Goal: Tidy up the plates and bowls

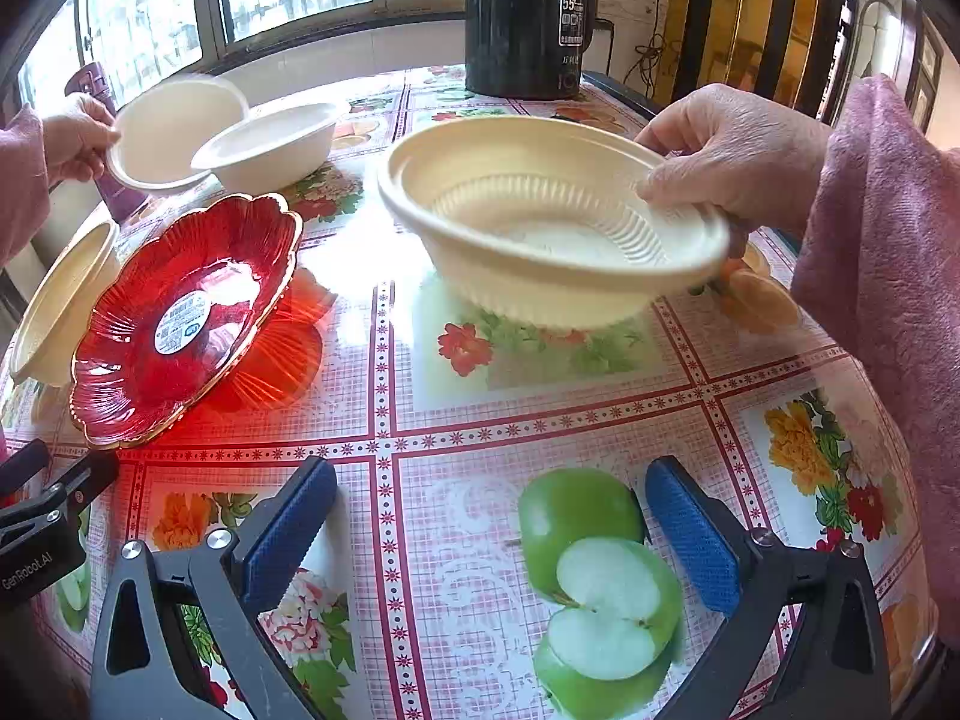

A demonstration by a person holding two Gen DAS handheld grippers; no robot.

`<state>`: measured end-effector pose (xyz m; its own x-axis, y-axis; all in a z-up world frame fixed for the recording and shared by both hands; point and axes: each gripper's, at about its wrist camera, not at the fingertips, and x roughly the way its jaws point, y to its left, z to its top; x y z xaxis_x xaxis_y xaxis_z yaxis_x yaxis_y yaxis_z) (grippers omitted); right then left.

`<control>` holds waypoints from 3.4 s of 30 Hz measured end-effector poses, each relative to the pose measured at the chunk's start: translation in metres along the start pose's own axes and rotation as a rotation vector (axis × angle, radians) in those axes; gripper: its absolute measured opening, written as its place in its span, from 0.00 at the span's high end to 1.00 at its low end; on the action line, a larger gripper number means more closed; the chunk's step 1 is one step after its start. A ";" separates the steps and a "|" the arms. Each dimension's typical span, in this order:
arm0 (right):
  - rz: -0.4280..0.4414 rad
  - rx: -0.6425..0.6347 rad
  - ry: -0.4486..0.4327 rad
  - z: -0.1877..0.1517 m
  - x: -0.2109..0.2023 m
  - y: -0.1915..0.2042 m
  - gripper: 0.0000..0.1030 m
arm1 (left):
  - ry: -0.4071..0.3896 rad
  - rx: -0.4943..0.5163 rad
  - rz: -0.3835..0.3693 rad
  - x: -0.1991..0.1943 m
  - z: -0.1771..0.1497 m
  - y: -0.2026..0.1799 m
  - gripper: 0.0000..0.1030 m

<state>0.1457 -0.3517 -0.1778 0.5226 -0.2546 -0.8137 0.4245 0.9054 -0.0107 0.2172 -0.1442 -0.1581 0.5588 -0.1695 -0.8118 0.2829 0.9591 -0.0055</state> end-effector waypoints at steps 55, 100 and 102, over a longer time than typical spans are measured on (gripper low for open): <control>0.010 0.016 0.031 -0.004 -0.009 0.002 0.00 | 0.008 0.003 -0.003 -0.005 -0.004 0.000 0.00; 0.383 -0.260 -0.549 -0.071 -0.233 0.119 0.00 | -0.420 -0.279 0.246 -0.213 -0.096 0.121 0.04; 0.383 -0.268 -0.553 -0.071 -0.234 0.123 0.00 | -0.410 -0.287 0.250 -0.211 -0.098 0.124 0.04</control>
<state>0.0234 -0.1566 -0.0300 0.9259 0.0267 -0.3768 -0.0223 0.9996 0.0160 0.0582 0.0329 -0.0442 0.8551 0.0517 -0.5159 -0.0886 0.9950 -0.0472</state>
